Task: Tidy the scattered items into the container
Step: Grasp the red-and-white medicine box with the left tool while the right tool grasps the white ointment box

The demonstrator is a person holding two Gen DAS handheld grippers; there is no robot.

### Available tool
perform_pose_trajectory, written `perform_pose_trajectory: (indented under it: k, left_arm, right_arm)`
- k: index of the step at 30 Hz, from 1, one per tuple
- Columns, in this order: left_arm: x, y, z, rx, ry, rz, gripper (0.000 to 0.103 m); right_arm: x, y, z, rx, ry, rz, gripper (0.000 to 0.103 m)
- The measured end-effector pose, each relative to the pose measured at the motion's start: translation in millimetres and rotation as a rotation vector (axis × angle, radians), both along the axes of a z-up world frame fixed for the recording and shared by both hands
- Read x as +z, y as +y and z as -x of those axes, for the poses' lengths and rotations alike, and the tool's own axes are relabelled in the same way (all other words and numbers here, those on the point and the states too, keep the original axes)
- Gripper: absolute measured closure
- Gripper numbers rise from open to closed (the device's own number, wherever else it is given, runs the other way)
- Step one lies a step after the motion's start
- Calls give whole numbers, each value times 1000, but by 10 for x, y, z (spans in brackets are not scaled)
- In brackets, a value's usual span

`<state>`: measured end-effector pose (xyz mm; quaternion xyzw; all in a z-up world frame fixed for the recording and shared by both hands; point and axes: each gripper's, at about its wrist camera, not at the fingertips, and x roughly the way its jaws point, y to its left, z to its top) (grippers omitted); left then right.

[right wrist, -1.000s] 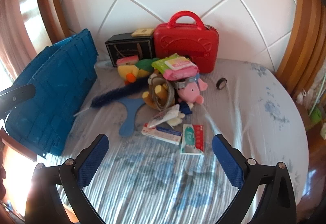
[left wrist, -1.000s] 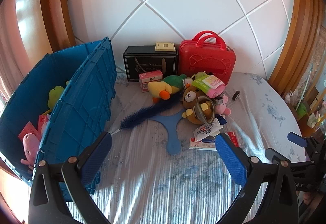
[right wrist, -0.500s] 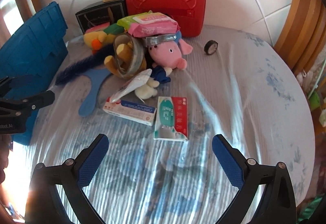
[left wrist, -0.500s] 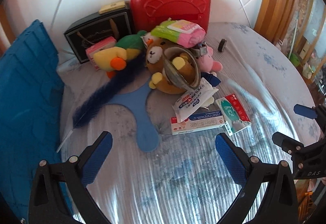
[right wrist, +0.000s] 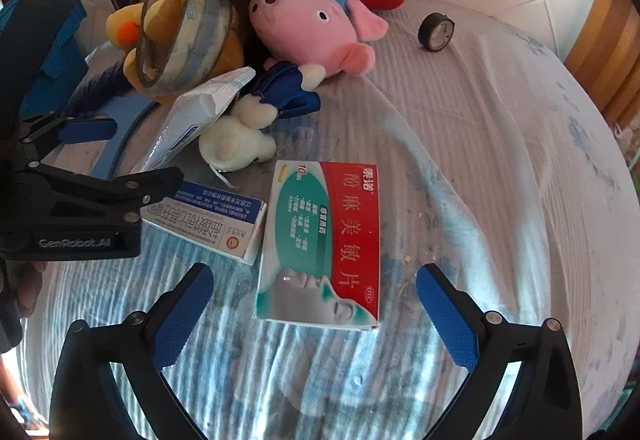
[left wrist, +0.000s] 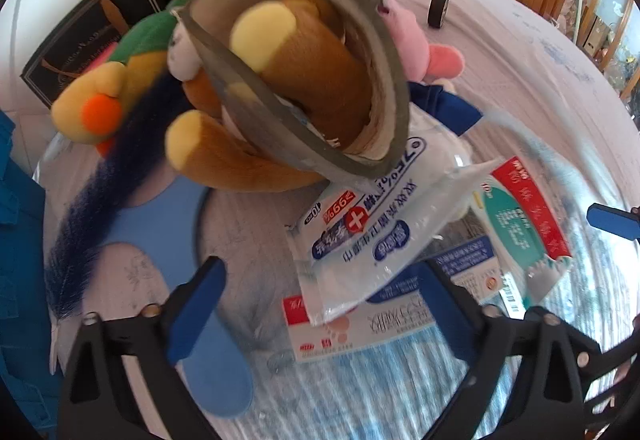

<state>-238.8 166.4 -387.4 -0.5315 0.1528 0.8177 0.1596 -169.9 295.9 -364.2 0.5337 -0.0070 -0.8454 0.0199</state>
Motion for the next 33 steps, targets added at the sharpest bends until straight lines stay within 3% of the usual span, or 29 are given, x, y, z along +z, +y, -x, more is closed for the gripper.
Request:
perform_pose_trajectory:
  k: [1, 3, 4, 8, 9, 22, 25, 27, 32, 33]
  left_arm:
    - [-18, -2, 22, 8, -2, -15, 27]
    - [-25, 0, 63, 21, -20, -35, 54]
    - [-27, 10, 70, 21, -28, -31, 62]
    - [36, -7, -4, -3, -34, -65, 78]
    - [41, -20, -28, -7, -41, -69, 78]
    - [172, -322, -212, 24, -26, -109, 80]
    - [154, -351, -211, 25, -27, -109, 80]
    - [174, -375, -250, 25, -25, -111, 80]
    - [230, -458, -314, 24, -16, -115, 80]
    - [241, -472, -324, 25, -13, -116, 80]
  right_arm:
    - [-18, -8, 18, 1, 4, -1, 0]
    - [-59, -19, 47, 0, 10, 3, 1]
    - [-69, -21, 69, -1, 8, 7, 2]
    - [-97, -27, 138, -9, 3, 0, 28]
    - [-102, -34, 157, -8, 1, -5, 32]
    - [-128, -52, 154, -21, -46, -51, 32]
    - [-152, -87, 188, -11, -44, -73, 29]
    - [-197, -101, 247, -15, -54, -87, 21]
    - [-324, -56, 277, -32, -89, -57, 20]
    - [-318, -53, 277, -33, -88, -48, 27]
